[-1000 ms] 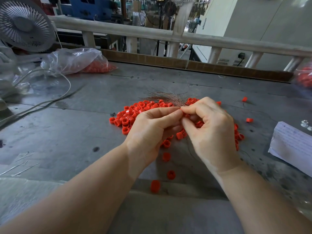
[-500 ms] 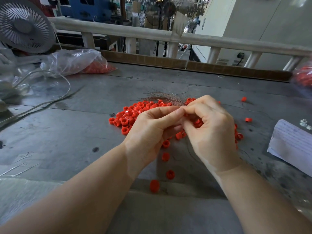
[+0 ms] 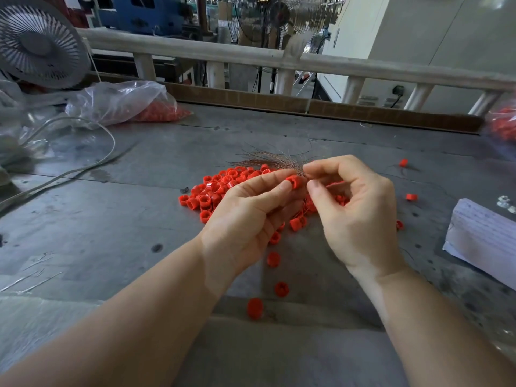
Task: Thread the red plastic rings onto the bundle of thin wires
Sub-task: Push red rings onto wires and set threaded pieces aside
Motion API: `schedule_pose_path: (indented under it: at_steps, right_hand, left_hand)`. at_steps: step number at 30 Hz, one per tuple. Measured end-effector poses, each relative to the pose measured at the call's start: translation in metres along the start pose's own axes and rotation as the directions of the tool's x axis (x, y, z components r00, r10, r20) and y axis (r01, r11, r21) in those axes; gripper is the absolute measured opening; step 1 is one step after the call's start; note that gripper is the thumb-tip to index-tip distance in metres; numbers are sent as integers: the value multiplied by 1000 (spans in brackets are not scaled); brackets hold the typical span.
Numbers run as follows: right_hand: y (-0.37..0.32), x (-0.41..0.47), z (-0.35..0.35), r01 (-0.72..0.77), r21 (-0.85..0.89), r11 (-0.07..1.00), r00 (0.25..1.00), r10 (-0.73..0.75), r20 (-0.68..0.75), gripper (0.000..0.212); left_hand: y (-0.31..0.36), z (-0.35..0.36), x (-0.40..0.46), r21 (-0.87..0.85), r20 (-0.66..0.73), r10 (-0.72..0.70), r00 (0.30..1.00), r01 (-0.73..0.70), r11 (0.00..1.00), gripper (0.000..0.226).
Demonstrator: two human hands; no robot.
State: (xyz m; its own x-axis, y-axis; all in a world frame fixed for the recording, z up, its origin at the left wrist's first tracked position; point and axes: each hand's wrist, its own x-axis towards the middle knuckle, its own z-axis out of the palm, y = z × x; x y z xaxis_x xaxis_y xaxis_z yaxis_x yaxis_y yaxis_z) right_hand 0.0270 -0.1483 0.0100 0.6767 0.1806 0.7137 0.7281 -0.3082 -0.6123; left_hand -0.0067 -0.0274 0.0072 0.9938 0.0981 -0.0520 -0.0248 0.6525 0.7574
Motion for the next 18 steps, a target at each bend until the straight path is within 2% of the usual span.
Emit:
schedule_pose_path:
  at_steps: [5,12,18]
  right_hand:
    - [-1,4,-3,-88,36,995,996,89,-21,20]
    - [-3,2,-1,-196,92,976,976,184,120,12]
    - [2,2,1,-337,222,915,939,308,155,5]
  left_hand:
    - [-1,0,0,8,-23,-10,1000,10,1000,16]
    - [-3,-2,2,45,12,20,1000,-21,999,24]
    - [-3,-2,1,111,-11,66,998,-65,992,15]
